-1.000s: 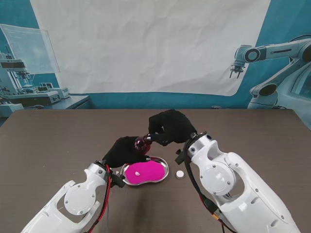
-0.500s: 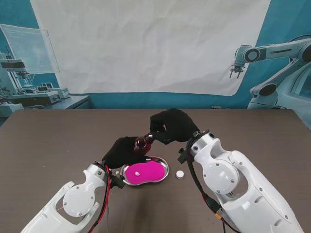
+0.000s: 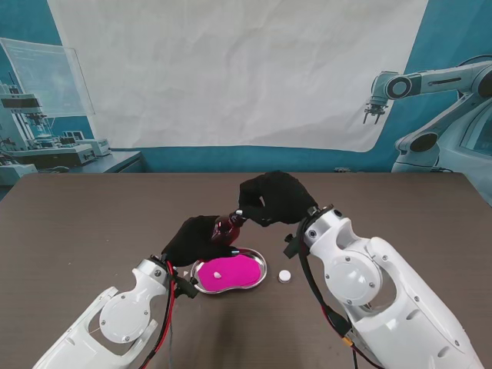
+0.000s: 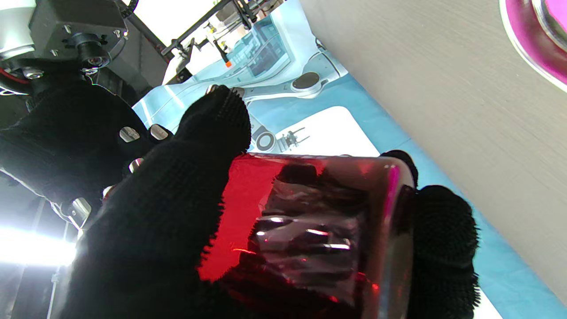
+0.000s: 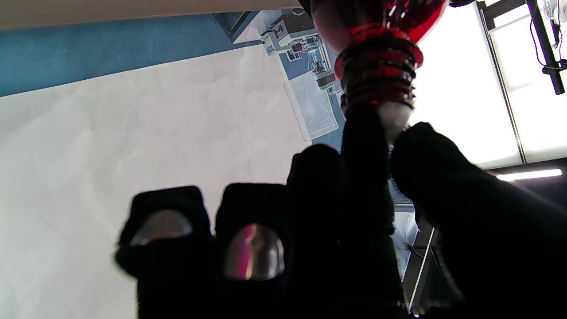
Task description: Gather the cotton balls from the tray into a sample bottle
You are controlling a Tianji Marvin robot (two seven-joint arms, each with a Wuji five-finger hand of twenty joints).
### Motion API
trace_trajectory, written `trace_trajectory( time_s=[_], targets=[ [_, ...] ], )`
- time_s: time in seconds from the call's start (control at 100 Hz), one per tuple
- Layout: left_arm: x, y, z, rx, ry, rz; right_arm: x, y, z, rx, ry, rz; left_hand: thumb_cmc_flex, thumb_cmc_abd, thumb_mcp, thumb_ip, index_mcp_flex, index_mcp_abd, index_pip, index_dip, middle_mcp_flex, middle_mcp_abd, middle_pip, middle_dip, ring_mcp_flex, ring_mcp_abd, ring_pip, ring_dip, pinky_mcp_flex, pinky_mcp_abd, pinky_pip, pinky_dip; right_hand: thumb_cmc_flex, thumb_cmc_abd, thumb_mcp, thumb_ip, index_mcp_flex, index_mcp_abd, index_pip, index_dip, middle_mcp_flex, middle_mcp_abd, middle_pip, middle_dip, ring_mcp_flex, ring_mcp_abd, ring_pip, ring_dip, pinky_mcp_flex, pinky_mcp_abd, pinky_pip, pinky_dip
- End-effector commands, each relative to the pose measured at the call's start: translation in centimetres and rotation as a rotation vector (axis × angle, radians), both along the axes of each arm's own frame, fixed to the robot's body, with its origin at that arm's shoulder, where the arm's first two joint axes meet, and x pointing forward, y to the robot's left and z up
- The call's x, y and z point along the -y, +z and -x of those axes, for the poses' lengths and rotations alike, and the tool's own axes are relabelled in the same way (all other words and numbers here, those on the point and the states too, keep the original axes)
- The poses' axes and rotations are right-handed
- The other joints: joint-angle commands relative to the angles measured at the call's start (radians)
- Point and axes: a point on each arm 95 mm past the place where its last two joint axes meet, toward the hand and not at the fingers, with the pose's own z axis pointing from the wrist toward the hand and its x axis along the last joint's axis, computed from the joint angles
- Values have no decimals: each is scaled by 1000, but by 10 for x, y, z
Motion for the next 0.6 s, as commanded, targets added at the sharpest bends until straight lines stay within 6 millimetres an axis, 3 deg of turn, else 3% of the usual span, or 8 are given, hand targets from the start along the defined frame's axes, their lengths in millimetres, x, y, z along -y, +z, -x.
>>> trace_trajectory(
  time_s=[0.0,0.43,0.59],
  targets=[
    [7,6,3,9,-29,8,1,-4,0,-15,3,16,276,462,361,14,159,-147,189,22,56,-36,15,13,30,19,68,27,-12,-97,88,36,14,5,28,33,-56,132,-108,-24,-15,6,-4,-7,29,-13,12,-8,2,-13,42,18],
    [7,6,4,8,-29,13,-3,-6,0,7,-3,-10,276,463,360,15,156,-148,188,22,56,-38,14,13,29,17,68,27,-12,-97,88,36,81,-69,62,21,-33,100,-31,-58,28,8,-6,-23,29,-7,24,-2,27,4,44,14],
    [7,6,4,10,-29,15,-5,-7,-1,29,-19,-19,276,464,359,15,158,-148,189,22,56,-38,14,13,29,17,68,27,-12,-97,88,36,52,-167,2,-14,0,76,-11,-65,54,8,-26,-46,29,-7,24,-1,38,14,42,9]
  ],
)
